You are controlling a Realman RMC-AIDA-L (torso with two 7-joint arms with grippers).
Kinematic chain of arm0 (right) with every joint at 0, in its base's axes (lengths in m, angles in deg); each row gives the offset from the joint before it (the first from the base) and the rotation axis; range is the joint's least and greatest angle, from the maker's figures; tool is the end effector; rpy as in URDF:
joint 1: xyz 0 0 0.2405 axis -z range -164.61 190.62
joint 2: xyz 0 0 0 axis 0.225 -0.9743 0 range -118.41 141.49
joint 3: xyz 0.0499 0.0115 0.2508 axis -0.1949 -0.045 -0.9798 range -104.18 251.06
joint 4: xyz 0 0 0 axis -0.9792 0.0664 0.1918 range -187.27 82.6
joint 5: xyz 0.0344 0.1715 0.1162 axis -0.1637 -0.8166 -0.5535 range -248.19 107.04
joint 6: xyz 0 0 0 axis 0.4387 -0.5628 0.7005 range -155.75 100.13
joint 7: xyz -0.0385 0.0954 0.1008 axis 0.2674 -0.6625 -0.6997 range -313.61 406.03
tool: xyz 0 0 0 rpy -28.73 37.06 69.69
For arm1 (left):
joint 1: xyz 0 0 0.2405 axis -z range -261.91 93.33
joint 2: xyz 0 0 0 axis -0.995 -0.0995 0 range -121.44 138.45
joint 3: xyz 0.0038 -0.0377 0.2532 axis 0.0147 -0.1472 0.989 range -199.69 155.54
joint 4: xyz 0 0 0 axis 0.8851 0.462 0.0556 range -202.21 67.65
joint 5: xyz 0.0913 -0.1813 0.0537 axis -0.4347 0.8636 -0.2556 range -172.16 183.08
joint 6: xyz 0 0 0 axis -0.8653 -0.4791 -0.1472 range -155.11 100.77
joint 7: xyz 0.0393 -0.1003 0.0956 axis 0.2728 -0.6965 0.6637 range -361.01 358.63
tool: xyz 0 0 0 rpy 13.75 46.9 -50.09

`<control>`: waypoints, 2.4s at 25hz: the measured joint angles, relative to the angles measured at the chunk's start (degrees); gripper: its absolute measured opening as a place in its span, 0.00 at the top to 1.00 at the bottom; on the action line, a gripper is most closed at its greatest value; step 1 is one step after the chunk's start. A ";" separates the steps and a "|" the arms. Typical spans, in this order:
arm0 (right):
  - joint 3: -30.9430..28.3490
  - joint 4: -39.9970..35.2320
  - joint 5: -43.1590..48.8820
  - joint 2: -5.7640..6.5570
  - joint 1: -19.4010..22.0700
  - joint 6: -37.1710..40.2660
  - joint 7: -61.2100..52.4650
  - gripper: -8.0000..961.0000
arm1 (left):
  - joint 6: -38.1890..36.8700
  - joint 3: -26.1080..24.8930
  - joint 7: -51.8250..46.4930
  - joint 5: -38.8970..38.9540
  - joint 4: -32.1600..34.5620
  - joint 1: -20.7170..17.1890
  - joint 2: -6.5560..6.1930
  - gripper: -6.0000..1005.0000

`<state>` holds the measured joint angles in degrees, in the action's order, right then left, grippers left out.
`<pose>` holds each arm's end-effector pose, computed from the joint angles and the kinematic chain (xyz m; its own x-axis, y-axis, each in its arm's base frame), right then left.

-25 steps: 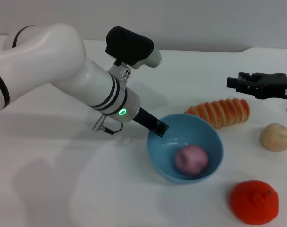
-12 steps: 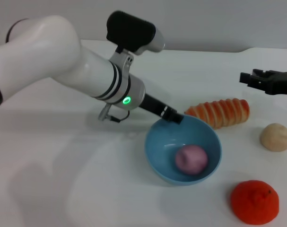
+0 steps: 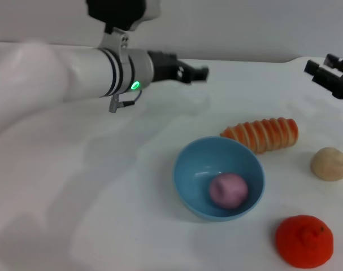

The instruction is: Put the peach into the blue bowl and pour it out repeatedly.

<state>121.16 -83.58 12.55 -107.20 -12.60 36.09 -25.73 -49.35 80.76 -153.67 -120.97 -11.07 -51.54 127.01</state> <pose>0.2980 0.3657 0.0170 0.6142 -0.2769 -0.7390 -0.7296 -0.5562 -0.3980 -0.1735 0.4100 -0.0753 0.7518 0.4953 0.4354 0.6583 -0.5251 -0.5394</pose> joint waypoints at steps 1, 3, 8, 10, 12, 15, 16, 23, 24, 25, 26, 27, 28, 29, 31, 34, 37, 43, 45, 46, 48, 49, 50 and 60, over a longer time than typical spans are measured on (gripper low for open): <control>0.01 3.03 -5.06 -0.01 -0.04 -0.08 5.80 0.36 | 4.37 1.26 -0.58 0.23 -0.26 -0.96 0.03 0.18; 0.00 8.09 -13.14 0.00 -0.38 -0.13 14.57 0.36 | 15.31 4.64 -2.74 1.81 -1.87 -3.15 0.05 0.18; -0.01 17.28 -29.49 -0.07 -0.68 0.22 31.74 0.36 | 34.73 15.39 -3.64 4.71 -6.62 -5.18 0.08 0.18; 0.00 19.69 -32.83 -0.13 -0.72 0.42 34.80 0.36 | 40.89 19.44 -4.02 5.23 -8.47 -5.52 0.20 0.18; 0.00 21.48 -35.35 -0.13 -0.59 0.50 36.02 0.36 | 47.49 24.26 -5.71 6.00 -10.93 -5.60 0.30 0.18; 0.00 22.51 -37.27 -0.19 0.02 0.52 36.35 0.36 | 55.20 30.58 -8.83 6.44 -13.69 -5.75 0.31 0.18; 0.00 22.73 -37.44 -0.21 0.20 0.57 36.42 0.36 | 56.76 31.84 -9.26 6.43 -14.06 -6.03 0.32 0.18; 0.01 24.99 -37.49 -0.26 0.80 0.35 38.04 0.36 | 65.96 37.81 -9.64 6.46 -14.80 -9.20 0.33 0.18; 0.01 25.34 -37.52 -0.28 0.79 0.33 38.65 0.36 | 67.38 38.62 -9.66 6.47 -15.02 -9.50 0.35 0.18; 0.00 25.65 -37.53 -0.33 0.73 0.33 39.24 0.36 | 68.82 39.43 -9.73 6.47 -15.29 -9.79 0.36 0.18; 0.00 25.90 -37.55 -0.37 0.67 0.33 39.43 0.36 | 69.58 39.99 -10.01 6.47 -15.55 -9.93 0.38 0.18; 0.00 26.18 -37.56 -0.42 0.58 0.33 39.50 0.36 | 70.29 40.45 -10.74 6.46 -15.85 -9.96 0.39 0.18; -0.01 26.46 -37.58 -0.42 0.50 0.31 39.53 0.36 | 70.27 40.58 -11.45 6.46 -16.12 -9.89 0.40 0.18; 0.00 26.71 -37.59 -0.42 0.43 0.29 39.54 0.36 | 70.25 40.62 -11.76 6.46 -16.23 -9.82 0.40 0.18; 0.00 27.19 -37.62 -0.46 0.42 0.24 39.57 0.36 | 70.36 40.96 -12.45 6.46 -16.57 -9.57 0.43 0.18; -0.04 27.76 -37.72 -0.53 0.50 0.24 39.59 0.36 | 71.43 41.73 -12.48 6.42 -16.62 -9.37 0.48 0.18; -1.00 28.41 -38.16 -0.53 0.53 0.24 39.59 0.36 | 71.80 42.05 -12.49 6.42 -16.64 -9.25 0.49 0.18; -2.80 29.14 -38.70 -0.53 0.66 0.66 39.61 0.36 | 71.90 42.11 -12.49 6.45 -16.65 -9.24 0.49 0.18; -2.83 29.25 -38.71 -0.53 0.73 0.66 39.62 0.36 | 71.85 42.14 -12.49 6.46 -16.65 -9.24 0.49 0.18; -2.83 29.34 -38.72 -0.53 0.74 0.65 39.62 0.36 | 71.69 42.17 -12.49 6.46 -16.66 -9.23 0.49 0.18; -2.83 29.38 -38.73 -0.53 0.80 0.65 39.63 0.36 | 71.36 42.43 -12.49 6.47 -16.66 -9.09 0.49 0.18; -2.83 29.39 -38.73 -0.53 0.82 0.66 39.64 0.36 | 71.27 42.60 -12.49 6.46 -16.66 -9.03 0.49 0.18; -2.83 29.39 -38.74 -0.53 0.84 0.66 39.64 0.36 | 71.21 42.85 -12.49 6.46 -16.66 -8.93 0.49 0.18; -2.81 29.40 -38.75 -0.53 1.22 0.74 39.69 0.36 | 70.67 43.06 -12.49 6.46 -16.66 -8.81 0.49 0.18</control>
<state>118.35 -54.18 -26.20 -107.73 -11.38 36.83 13.96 21.32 123.82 -166.16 -114.50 -27.73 -60.35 127.50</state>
